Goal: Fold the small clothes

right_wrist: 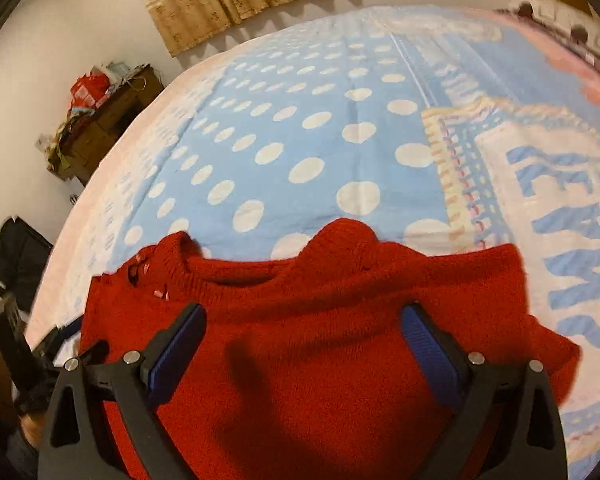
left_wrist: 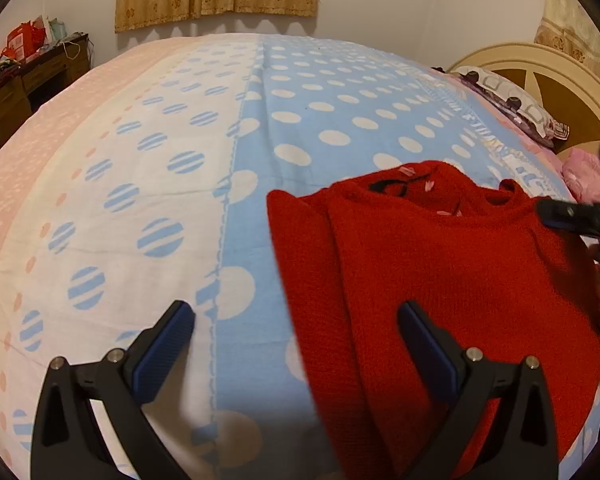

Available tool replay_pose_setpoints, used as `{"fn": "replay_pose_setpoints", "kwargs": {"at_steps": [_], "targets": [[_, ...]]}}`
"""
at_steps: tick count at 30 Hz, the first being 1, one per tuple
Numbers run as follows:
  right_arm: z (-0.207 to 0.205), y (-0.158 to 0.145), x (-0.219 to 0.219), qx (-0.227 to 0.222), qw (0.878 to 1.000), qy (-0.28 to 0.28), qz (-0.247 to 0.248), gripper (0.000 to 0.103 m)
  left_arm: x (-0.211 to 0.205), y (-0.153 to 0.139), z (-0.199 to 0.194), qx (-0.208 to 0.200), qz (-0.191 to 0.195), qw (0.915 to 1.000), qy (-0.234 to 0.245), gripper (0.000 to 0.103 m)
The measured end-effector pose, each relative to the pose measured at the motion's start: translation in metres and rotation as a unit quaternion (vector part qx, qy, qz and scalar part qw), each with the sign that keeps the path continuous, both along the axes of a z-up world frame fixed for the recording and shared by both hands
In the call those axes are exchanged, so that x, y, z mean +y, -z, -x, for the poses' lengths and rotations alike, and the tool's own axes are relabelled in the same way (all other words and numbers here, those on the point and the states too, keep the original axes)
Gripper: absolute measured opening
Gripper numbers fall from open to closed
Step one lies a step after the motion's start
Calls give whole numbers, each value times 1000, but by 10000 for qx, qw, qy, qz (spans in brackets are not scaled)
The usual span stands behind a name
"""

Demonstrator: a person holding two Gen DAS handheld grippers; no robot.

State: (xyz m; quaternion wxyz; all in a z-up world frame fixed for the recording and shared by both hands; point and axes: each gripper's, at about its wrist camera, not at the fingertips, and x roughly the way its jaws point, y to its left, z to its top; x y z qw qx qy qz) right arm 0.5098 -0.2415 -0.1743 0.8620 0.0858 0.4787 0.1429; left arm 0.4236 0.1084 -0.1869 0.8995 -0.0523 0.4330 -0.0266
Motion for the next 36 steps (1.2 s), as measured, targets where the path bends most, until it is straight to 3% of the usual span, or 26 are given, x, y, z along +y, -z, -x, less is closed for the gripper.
{"fn": "replay_pose_setpoints", "kwargs": {"at_steps": [4,7,10,13,16,18,20,25,29,36], "targets": [[30,-25,26,-502,9945,-433,815,98,1,-3,5,-113,-66,9997,-183,103],[56,-32,56,-607,9872,-916,1159,98,12,-5,11,-141,121,9989,-428,103],[68,-19,91,-543,9750,-1320,1706,98,22,-2,17,-52,315,9979,-572,103],[60,7,105,-547,9594,-1218,2484,98,21,-1,18,-53,304,9980,-558,103],[29,16,73,-152,9840,-528,1694,98,20,-1,21,-77,288,9980,-555,103],[22,11,55,-87,9896,-142,1429,98,23,-2,25,-97,398,9978,-524,103],[33,1,53,-227,9900,-276,1365,98,31,-5,32,-196,590,9964,-578,103],[94,-21,78,-756,9804,-973,1539,98,57,-6,47,-274,1070,9902,-855,103],[146,-27,110,-788,9762,-1497,1355,98,63,-9,56,-285,1095,9904,-792,103],[217,-22,171,-1353,9498,-2312,1615,98,59,-5,59,-212,1126,9923,-478,103]]}}
